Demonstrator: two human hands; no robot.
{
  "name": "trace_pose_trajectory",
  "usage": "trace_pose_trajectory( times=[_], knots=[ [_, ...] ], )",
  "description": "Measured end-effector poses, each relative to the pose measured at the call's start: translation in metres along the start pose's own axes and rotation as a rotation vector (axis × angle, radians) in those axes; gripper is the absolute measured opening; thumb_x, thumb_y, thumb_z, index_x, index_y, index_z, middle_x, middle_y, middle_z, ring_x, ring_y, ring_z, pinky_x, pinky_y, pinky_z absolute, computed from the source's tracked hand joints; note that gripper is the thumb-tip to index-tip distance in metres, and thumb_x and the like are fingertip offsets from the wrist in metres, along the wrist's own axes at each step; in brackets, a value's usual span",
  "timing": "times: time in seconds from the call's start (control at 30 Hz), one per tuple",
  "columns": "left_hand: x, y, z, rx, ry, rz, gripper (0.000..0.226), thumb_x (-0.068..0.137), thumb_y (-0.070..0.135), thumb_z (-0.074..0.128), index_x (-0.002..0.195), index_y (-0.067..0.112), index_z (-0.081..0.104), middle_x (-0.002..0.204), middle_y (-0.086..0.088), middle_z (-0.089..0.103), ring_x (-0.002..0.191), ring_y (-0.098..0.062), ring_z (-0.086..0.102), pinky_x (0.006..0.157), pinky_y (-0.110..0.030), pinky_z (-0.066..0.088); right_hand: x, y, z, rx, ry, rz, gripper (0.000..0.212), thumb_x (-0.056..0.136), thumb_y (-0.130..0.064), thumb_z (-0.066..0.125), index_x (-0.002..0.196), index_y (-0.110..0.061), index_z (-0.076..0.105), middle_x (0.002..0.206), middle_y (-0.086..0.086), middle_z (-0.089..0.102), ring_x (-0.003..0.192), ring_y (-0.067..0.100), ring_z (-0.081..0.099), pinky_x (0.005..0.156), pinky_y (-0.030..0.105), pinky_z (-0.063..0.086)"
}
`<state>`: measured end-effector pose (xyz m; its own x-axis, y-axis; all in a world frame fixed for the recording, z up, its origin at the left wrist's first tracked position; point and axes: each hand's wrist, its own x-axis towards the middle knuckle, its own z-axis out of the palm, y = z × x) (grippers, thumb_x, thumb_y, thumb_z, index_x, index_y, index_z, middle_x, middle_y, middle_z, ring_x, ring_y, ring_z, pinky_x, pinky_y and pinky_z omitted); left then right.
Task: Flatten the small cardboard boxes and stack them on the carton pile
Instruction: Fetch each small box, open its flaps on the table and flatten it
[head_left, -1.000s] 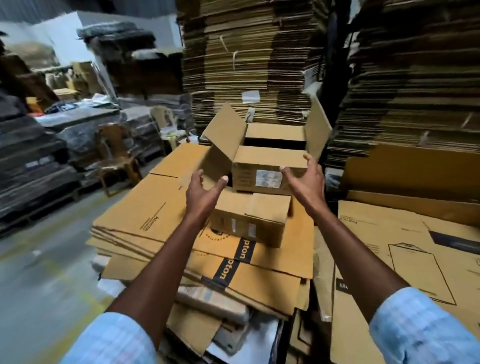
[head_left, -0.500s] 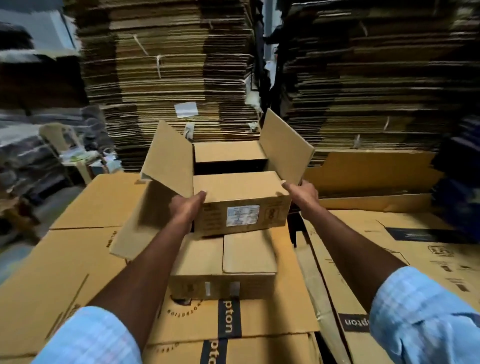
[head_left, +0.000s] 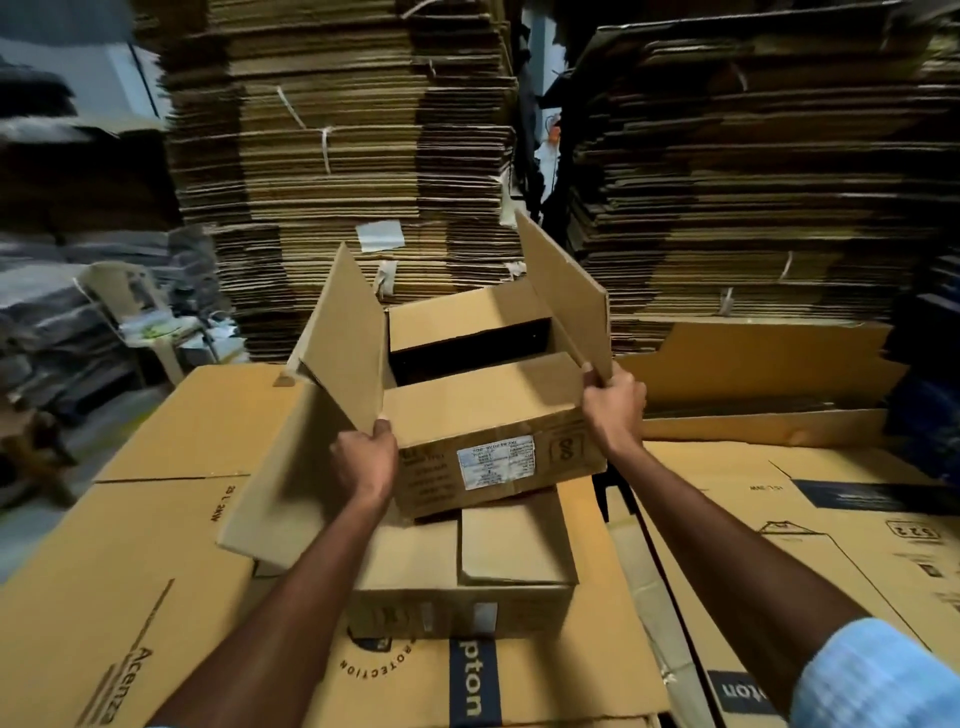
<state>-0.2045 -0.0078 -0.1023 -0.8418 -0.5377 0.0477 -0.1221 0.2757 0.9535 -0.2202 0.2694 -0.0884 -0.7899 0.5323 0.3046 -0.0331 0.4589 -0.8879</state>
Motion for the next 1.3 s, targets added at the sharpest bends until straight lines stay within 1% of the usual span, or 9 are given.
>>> trace_pose_trajectory(
  times=[0.3, 0.43, 0.53, 0.6, 0.8, 0.93, 1.0, 1.17, 1.3],
  knots=[
    [-0.104, 0.009, -0.051, -0.191, 0.101, -0.004, 0.036, 0.101, 0.031, 0.064, 0.123, 0.002, 0.065, 0.103, -0.002, 0.068, 0.083, -0.016, 0.065, 0.068, -0.027, 0.05, -0.055, -0.039, -0.093, 0.051, -0.082, -0.327, 0.041, 0.102, -0.019, 0.058, 0.143, -0.023, 0.057, 0.099, 0.0, 0.074, 0.091, 0.017, 0.07, 0.074, 0.041, 0.065],
    [-0.183, -0.005, -0.063, -0.519, 0.183, -0.26, 0.018, 0.098, 0.027, 0.068, 0.108, 0.014, 0.061, 0.096, -0.002, 0.064, 0.092, -0.024, 0.063, 0.084, -0.034, 0.053, -0.097, -0.049, -0.142, 0.076, -0.092, -0.511, 0.046, 0.103, -0.021, 0.06, 0.148, -0.022, 0.054, 0.108, 0.011, 0.075, 0.078, 0.013, 0.066, 0.055, 0.007, 0.052],
    [-0.243, -0.02, -0.074, -0.713, 0.182, -0.393, 0.013, 0.099, 0.022, 0.066, 0.087, 0.016, 0.066, 0.091, -0.001, 0.069, 0.079, -0.02, 0.066, 0.065, -0.03, 0.056, -0.13, -0.05, -0.175, 0.097, -0.091, -0.642, 0.045, 0.1, -0.017, 0.061, 0.145, -0.02, 0.057, 0.119, 0.012, 0.074, 0.09, 0.02, 0.07, 0.074, 0.037, 0.064],
    [-0.282, -0.033, -0.083, -0.823, 0.118, -0.448, 0.014, 0.104, 0.02, 0.056, 0.093, 0.016, 0.064, 0.097, -0.002, 0.068, 0.081, -0.017, 0.064, 0.072, -0.035, 0.056, -0.155, -0.044, -0.198, 0.131, -0.079, -0.738, 0.049, 0.096, -0.007, 0.064, 0.144, -0.014, 0.057, 0.131, 0.011, 0.069, 0.11, 0.026, 0.071, 0.087, 0.048, 0.062],
    [-0.386, -0.074, -0.115, -0.707, 0.226, -0.641, 0.025, 0.096, 0.012, 0.064, 0.119, -0.001, 0.063, 0.112, -0.021, 0.066, 0.071, -0.026, 0.066, 0.051, -0.032, 0.056, -0.214, -0.027, -0.251, 0.12, 0.078, -1.21, 0.041, 0.087, 0.001, 0.063, 0.128, 0.002, 0.067, 0.126, 0.02, 0.069, 0.118, 0.031, 0.068, 0.105, 0.04, 0.05],
    [-0.412, -0.134, -0.132, -0.601, 0.326, -0.504, 0.084, 0.071, 0.066, 0.079, 0.141, 0.025, 0.055, 0.144, -0.004, 0.059, 0.12, -0.026, 0.063, 0.093, -0.046, 0.054, -0.237, -0.013, -0.272, 0.129, 0.028, -1.435, 0.033, 0.097, 0.003, 0.056, 0.128, 0.0, 0.068, 0.128, 0.021, 0.067, 0.121, 0.037, 0.066, 0.1, 0.051, 0.055],
    [-0.437, -0.103, -0.146, -0.564, 0.323, -0.357, 0.087, 0.067, 0.088, 0.068, 0.138, 0.039, 0.058, 0.137, 0.013, 0.06, 0.117, -0.011, 0.061, 0.094, -0.039, 0.052, -0.248, -0.006, -0.282, 0.132, 0.014, -1.553, 0.029, 0.102, -0.004, 0.057, 0.129, -0.001, 0.068, 0.129, 0.021, 0.067, 0.122, 0.038, 0.065, 0.099, 0.053, 0.055],
    [-0.522, 0.062, -0.192, -0.937, -0.066, 0.072, 0.071, 0.091, 0.071, 0.053, 0.134, 0.016, 0.067, 0.133, -0.015, 0.068, 0.119, -0.035, 0.067, 0.099, -0.047, 0.055, -0.265, 0.013, -0.33, 0.132, -0.039, -1.825, 0.033, 0.097, -0.008, 0.07, 0.13, -0.004, 0.068, 0.134, 0.018, 0.064, 0.127, 0.033, 0.061, 0.104, 0.051, 0.052],
    [-0.538, 0.087, -0.194, -0.94, -0.028, -0.07, 0.011, 0.099, 0.016, 0.063, 0.097, 0.01, 0.072, 0.107, -0.013, 0.07, 0.089, -0.03, 0.071, 0.096, -0.051, 0.057, -0.28, 0.024, -0.371, 0.181, -0.075, -1.902, 0.028, 0.1, -0.011, 0.066, 0.128, -0.004, 0.068, 0.133, 0.017, 0.064, 0.127, 0.029, 0.062, 0.105, 0.049, 0.052]
  ],
)
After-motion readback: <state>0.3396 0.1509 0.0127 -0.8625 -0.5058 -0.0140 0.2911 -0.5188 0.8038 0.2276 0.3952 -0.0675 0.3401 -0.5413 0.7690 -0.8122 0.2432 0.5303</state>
